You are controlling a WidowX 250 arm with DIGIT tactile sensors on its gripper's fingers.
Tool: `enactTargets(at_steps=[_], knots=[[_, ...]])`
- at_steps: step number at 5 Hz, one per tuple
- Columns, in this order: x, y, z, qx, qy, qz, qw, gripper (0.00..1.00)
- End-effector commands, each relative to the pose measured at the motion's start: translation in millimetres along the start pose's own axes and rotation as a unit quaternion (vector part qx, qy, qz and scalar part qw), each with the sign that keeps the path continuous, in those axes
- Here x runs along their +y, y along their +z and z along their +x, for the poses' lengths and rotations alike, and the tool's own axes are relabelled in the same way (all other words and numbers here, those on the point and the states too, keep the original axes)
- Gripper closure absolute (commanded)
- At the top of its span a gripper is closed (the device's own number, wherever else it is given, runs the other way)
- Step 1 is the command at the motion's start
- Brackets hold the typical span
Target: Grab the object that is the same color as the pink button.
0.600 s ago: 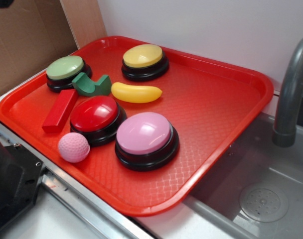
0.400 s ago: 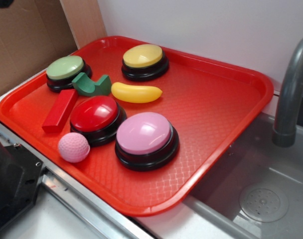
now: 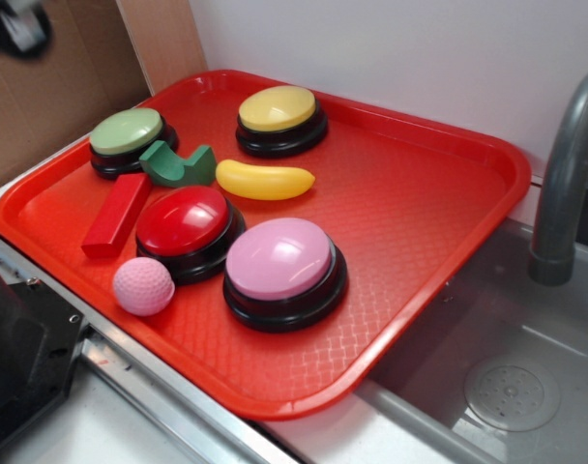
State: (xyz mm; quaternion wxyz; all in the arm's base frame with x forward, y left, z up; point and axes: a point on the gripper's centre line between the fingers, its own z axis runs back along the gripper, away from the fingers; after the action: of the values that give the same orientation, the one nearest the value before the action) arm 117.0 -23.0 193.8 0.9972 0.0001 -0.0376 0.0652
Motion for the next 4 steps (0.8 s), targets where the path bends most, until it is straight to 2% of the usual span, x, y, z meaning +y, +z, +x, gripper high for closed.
enactTargets(at_steps=[1, 2, 3, 4], knots=[[-6.4, -49.3, -2.2, -0.027, 0.028, 0.003, 0.999, 0.0], [-5.5, -83.2, -5.3, -0.006, 0.029, -0.019, 0.999, 0.0], [-5.4, -118.5, -7.7, -0.014, 0.05, -0.028, 0.998, 0.0], [-6.8, -135.5, -5.3, -0.011, 0.057, -0.016, 0.998, 0.0]])
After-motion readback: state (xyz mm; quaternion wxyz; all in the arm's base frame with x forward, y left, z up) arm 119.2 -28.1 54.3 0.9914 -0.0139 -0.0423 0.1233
